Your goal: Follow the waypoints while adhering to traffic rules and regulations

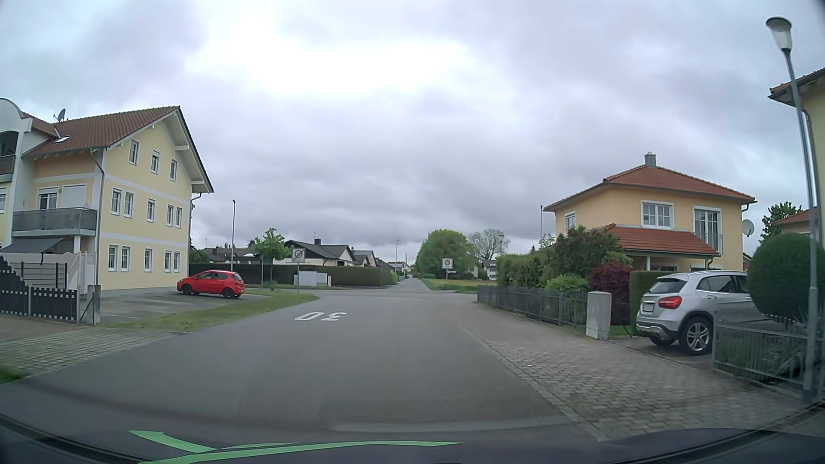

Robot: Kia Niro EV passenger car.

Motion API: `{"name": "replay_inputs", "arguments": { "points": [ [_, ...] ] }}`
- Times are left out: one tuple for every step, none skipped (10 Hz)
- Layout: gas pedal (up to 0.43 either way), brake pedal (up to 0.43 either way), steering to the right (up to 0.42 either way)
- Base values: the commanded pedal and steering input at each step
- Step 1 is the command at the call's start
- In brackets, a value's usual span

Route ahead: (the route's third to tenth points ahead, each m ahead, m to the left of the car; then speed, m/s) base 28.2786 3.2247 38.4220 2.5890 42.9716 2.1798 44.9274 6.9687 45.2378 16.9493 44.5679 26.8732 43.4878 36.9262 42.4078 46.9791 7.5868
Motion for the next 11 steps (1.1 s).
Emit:
{"name": "replay_inputs", "arguments": {
  "points": [
    [0.197,0.0,-0.007],
    [0.197,0.0,-0.008],
    [0.197,0.0,-0.007],
    [0.189,0.0,-0.007],
    [0.169,0.0,-0.006],
    [0.15,0.0,-0.006],
    [0.13,0.0,-0.006],
    [0.098,0.0,-0.005],
    [0.079,0.0,-0.005],
    [0.067,0.0,-0.004],
    [0.028,0.0,-0.003]
  ]
}}
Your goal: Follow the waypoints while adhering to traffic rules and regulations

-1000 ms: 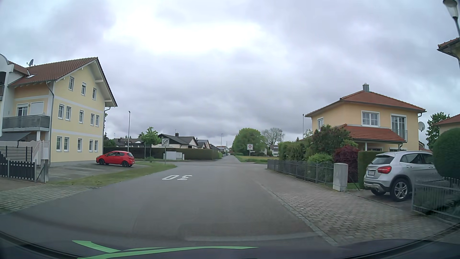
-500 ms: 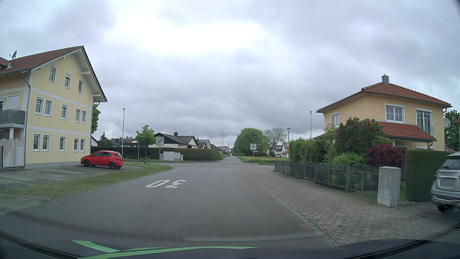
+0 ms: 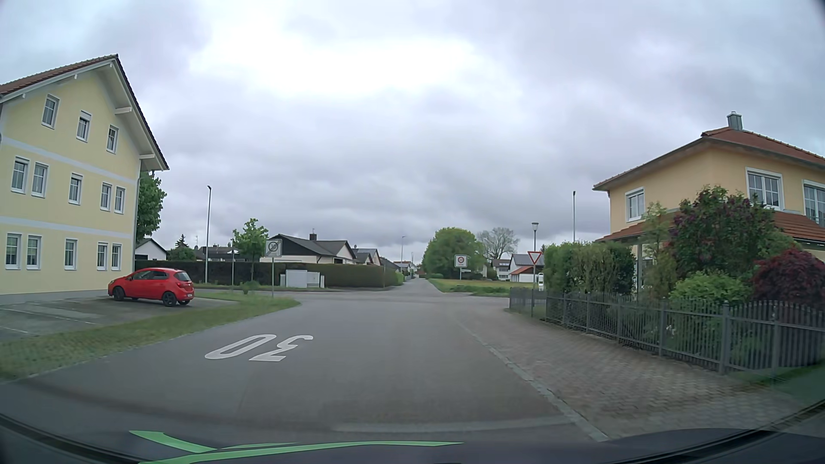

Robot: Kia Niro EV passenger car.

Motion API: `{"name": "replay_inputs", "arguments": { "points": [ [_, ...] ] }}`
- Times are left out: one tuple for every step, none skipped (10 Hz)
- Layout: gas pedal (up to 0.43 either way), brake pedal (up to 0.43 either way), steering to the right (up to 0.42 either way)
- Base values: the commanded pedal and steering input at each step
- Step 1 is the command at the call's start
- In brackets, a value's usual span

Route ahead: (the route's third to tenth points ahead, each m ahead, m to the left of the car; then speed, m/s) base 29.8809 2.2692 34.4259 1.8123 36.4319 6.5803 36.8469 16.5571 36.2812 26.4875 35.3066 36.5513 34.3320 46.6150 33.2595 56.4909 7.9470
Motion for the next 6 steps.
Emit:
{"name": "replay_inputs", "arguments": {
  "points": [
    [0.0,0.0,0.0],
    [0.0,0.0,0.0],
    [0.0,0.0,0.001],
    [0.0,0.0,0.004],
    [0.0,0.0,0.006],
    [0.0,0.0,0.005]
  ]
}}
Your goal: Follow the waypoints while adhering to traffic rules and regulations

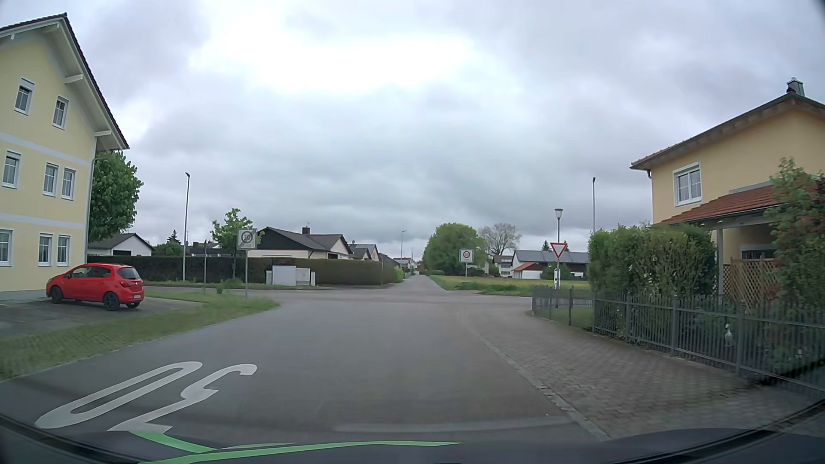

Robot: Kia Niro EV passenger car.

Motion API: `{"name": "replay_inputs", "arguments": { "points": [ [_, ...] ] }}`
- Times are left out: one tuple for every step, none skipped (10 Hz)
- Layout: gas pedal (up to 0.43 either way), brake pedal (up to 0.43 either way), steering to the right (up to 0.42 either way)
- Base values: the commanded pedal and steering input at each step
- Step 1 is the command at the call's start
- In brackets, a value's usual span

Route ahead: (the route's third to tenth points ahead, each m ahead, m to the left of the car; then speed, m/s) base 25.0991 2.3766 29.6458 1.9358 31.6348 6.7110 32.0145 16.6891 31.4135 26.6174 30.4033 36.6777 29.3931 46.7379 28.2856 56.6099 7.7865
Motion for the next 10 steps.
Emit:
{"name": "replay_inputs", "arguments": {
  "points": [
    [0.0,0.0,0.005],
    [0.0,0.0,0.004],
    [0.0,0.0,0.004],
    [0.0,0.0,0.004],
    [0.0,0.0,0.004],
    [0.0,0.0,0.004],
    [0.0,0.0,0.004],
    [0.0,0.006,0.004],
    [0.0,0.018,0.004],
    [0.0,0.043,0.004]
  ]
}}
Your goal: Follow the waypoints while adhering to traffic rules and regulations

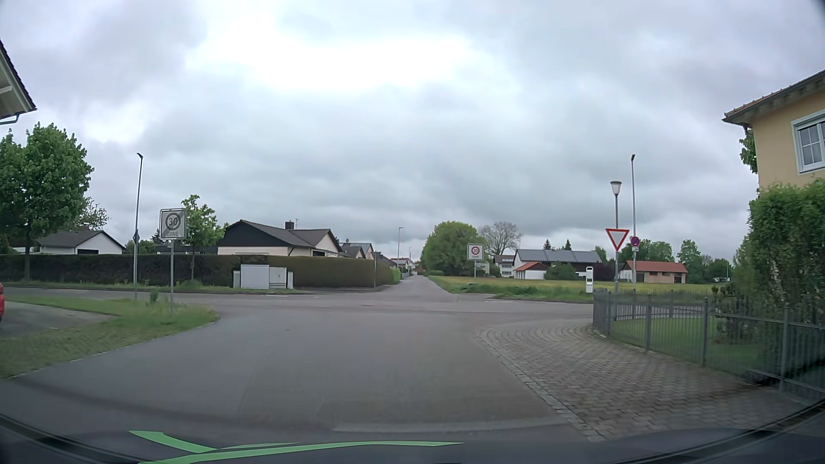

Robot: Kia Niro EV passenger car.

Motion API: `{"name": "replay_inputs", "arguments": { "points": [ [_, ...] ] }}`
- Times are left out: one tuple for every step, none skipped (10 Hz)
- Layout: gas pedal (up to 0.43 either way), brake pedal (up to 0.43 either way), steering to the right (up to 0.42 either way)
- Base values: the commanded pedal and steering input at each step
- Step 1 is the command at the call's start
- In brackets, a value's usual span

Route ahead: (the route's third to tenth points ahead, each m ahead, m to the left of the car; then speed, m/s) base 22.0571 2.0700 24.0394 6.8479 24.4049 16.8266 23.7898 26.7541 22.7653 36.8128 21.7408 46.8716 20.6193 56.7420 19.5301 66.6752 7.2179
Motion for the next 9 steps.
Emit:
{"name": "replay_inputs", "arguments": {
  "points": [
    [0.0,0.067,0.004],
    [0.0,0.091,0.004],
    [0.0,0.116,0.004],
    [0.0,0.116,0.004],
    [0.0,0.116,0.004],
    [0.0,0.122,0.005],
    [0.0,0.14,0.007],
    [0.0,0.152,0.009],
    [0.0,0.159,0.011]
  ]
}}
